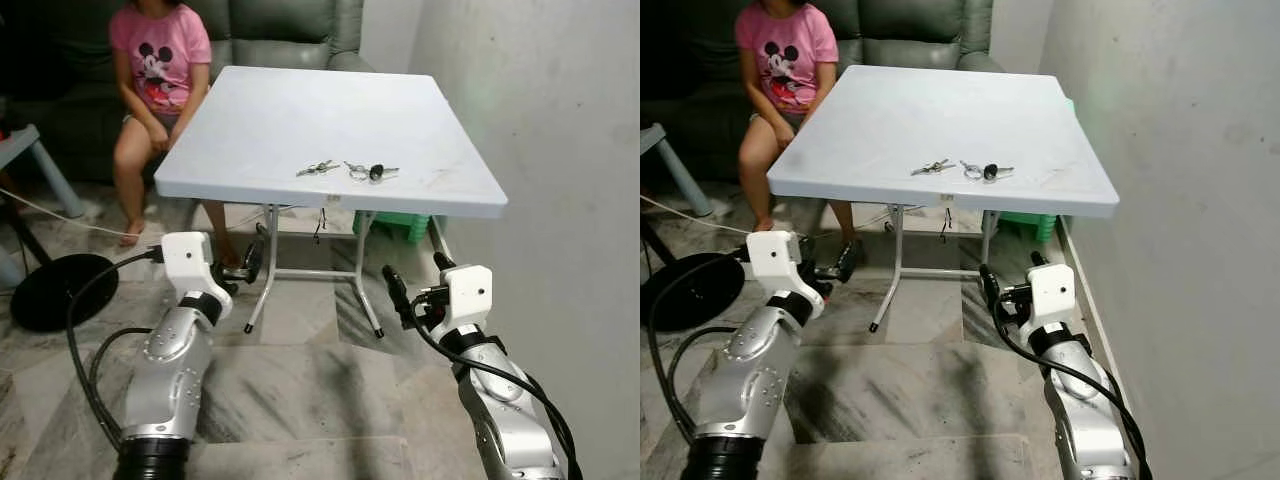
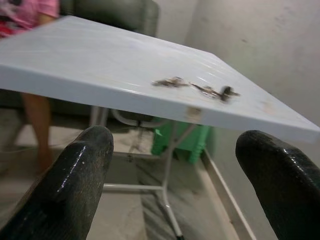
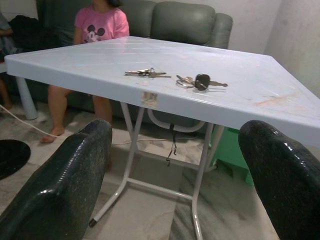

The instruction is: Hang keys on a hook

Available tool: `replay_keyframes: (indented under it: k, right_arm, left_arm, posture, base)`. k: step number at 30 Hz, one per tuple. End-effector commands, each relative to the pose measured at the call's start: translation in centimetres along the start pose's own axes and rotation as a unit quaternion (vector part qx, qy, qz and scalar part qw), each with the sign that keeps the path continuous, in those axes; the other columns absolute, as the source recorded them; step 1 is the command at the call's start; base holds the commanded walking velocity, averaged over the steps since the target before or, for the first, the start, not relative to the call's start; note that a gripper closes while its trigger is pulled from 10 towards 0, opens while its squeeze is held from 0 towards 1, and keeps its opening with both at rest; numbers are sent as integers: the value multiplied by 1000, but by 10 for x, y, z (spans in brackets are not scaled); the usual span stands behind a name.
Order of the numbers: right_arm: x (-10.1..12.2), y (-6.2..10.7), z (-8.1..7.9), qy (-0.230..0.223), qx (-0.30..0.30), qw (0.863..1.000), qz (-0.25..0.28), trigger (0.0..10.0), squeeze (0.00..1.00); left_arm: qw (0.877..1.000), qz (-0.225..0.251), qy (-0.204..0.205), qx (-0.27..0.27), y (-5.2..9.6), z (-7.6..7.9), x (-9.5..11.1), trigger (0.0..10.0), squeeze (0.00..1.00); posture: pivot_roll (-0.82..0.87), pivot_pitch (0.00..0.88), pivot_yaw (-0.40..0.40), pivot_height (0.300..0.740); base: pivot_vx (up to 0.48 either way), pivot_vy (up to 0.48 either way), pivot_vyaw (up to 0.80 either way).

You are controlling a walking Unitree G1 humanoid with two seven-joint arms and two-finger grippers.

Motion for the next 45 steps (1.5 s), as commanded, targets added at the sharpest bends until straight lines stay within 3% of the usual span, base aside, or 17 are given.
replay_keyframes:
  k: [1,36,45]
  right_arm:
    - [7,-1,2,1,-1,1000,10,10000,0]
    - [8,-3,3,-1,-4,1000,12,10000,0]
    - [9,-2,4,-2,-5,1000,11,10000,0]
  left_arm:
    - [1000,1,-5,6,1,-3,1,10000,0]
    - [1000,1,2,3,-1,0,2,10000,0]
    - [1000,2,6,5,-2,0,2,10000,0]
  posture:
    - [-3,0,-39,740]
    - [-6,24,-26,740]
    - [-6,31,-28,740]
  base:
    - [0,0,0]
    - [237,0,0]
    - [0,335,0]
Point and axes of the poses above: a point about 5 cm out from each wrist's last joint towards the gripper, its own y axis pointing back from the gripper into the wrist, its own x axis along the axis of the wrist's last joint, z = x × y, the point moved 5 cm from there along -y, pointing out of the wrist towards the gripper, and after that the axes turned 14 degrees about y, right-handed, at the moved point
